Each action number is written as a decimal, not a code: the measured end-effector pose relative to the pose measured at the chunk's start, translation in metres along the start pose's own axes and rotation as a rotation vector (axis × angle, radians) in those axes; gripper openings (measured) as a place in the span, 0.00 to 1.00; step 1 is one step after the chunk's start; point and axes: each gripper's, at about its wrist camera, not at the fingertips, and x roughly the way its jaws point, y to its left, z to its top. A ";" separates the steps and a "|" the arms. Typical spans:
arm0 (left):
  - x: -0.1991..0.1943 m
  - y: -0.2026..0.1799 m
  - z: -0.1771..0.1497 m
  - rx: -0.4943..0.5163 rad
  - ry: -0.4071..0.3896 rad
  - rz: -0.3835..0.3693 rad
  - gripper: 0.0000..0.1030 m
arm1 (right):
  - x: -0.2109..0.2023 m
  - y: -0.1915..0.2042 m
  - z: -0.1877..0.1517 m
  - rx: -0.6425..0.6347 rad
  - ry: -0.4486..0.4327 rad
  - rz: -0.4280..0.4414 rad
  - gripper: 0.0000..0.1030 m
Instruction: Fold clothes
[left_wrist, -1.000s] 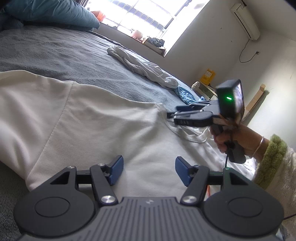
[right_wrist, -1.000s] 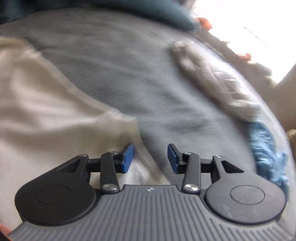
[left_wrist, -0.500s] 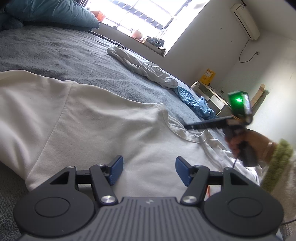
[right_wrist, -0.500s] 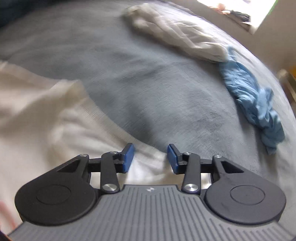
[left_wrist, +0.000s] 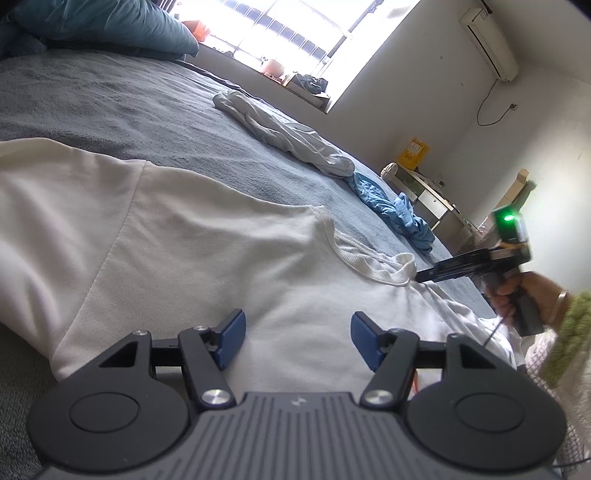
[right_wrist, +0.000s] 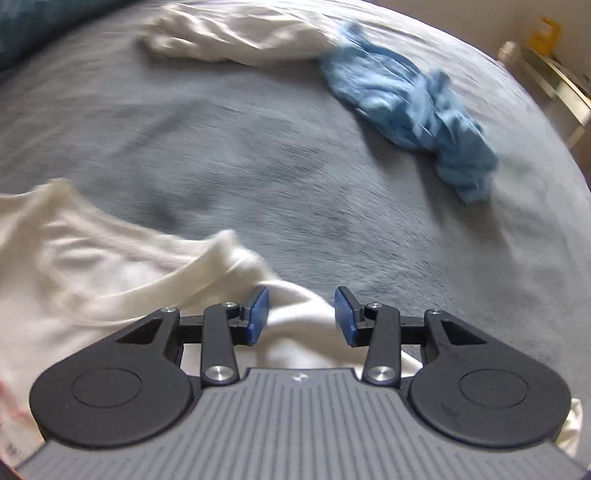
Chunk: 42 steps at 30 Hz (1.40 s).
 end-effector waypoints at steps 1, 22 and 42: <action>0.000 0.001 0.000 -0.003 0.000 -0.003 0.63 | 0.003 -0.004 0.000 0.038 -0.030 -0.052 0.37; -0.103 -0.028 0.007 -0.075 -0.049 0.161 0.65 | -0.272 -0.002 -0.168 0.054 -0.287 0.306 0.39; -0.301 0.058 -0.017 -0.044 -0.081 0.548 0.68 | -0.217 0.284 -0.207 -0.251 -0.178 0.740 0.39</action>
